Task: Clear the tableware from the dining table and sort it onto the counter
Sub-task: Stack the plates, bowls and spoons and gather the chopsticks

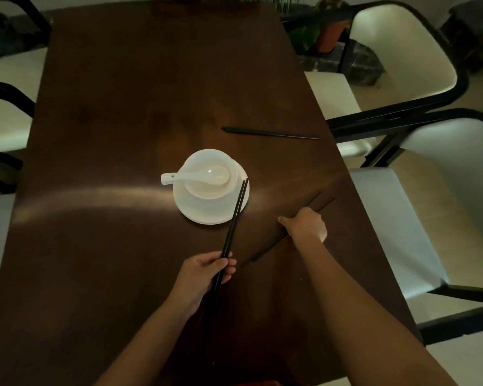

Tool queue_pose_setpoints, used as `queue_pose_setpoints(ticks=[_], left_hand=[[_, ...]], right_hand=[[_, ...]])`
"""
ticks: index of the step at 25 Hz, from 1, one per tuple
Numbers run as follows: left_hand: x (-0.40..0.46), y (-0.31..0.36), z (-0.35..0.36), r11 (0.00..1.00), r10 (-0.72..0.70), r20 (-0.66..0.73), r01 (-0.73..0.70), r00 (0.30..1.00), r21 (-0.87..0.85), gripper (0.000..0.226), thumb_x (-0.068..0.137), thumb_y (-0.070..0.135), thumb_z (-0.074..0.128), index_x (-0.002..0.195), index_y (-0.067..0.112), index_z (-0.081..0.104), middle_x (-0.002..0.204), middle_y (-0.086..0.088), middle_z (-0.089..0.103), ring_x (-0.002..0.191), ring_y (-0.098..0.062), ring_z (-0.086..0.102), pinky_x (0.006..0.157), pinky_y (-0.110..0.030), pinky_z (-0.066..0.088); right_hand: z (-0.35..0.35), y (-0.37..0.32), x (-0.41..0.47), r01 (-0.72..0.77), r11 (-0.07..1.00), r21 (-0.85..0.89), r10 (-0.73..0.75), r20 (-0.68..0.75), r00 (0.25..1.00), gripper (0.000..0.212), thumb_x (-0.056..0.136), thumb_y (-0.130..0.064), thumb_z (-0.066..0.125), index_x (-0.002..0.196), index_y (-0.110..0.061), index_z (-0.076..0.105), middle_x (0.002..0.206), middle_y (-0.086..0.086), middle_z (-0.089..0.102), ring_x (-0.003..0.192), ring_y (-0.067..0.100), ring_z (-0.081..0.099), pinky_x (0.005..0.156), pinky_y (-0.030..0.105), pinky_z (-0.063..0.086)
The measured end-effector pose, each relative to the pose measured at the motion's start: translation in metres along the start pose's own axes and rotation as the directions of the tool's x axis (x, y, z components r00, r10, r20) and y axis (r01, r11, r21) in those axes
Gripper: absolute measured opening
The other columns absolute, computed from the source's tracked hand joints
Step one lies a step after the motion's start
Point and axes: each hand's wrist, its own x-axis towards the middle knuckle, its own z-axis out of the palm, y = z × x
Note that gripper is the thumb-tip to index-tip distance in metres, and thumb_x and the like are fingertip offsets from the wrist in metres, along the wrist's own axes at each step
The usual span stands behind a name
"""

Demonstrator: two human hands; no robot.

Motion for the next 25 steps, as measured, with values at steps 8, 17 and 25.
queue_pose_setpoints(ticks=[8, 17, 25], left_hand=[[-0.002, -0.004, 0.015, 1.0, -0.002, -0.007, 0.002, 1.0, -0.014, 0.018, 0.086, 0.0, 0.055, 0.092, 0.009, 0.069, 0.076, -0.003, 0.076, 0.071, -0.013, 0.071, 0.065, -0.025, 0.056], [0.0, -0.009, 0.037, 0.995, -0.089, -0.007, 0.088, 0.996, -0.049, 0.016, 0.088, 0.002, 0.054, 0.094, 0.007, 0.069, 0.088, -0.009, 0.073, 0.085, -0.02, 0.068, 0.07, -0.031, 0.053], [-0.001, -0.01, 0.048, 0.995, -0.097, 0.05, 0.098, 0.994, -0.031, 0.019, 0.092, 0.012, 0.051, 0.099, 0.006, 0.067, 0.096, -0.012, 0.071, 0.087, -0.021, 0.068, 0.067, -0.029, 0.054]], right_hand=[[0.003, 0.037, -0.019, -0.06, 0.983, 0.173, 0.07, -0.054, 0.996, 0.05, 0.082, -0.015, 0.065, 0.12, -0.003, 0.034, 0.107, 0.02, 0.062, 0.096, 0.036, 0.062, 0.066, 0.036, 0.046], [0.005, 0.043, -0.029, 0.153, 0.969, -0.194, -0.159, -0.015, 0.987, 0.01, 0.09, -0.01, 0.052, 0.097, -0.007, 0.058, 0.096, 0.011, 0.067, 0.086, 0.025, 0.065, 0.062, 0.03, 0.046], [-0.031, 0.038, -0.048, 0.036, 0.784, 0.62, -0.34, 0.379, 0.861, 0.024, 0.086, -0.011, 0.06, 0.064, -0.007, 0.055, 0.066, 0.01, 0.066, 0.056, 0.012, 0.068, 0.06, 0.022, 0.058]])
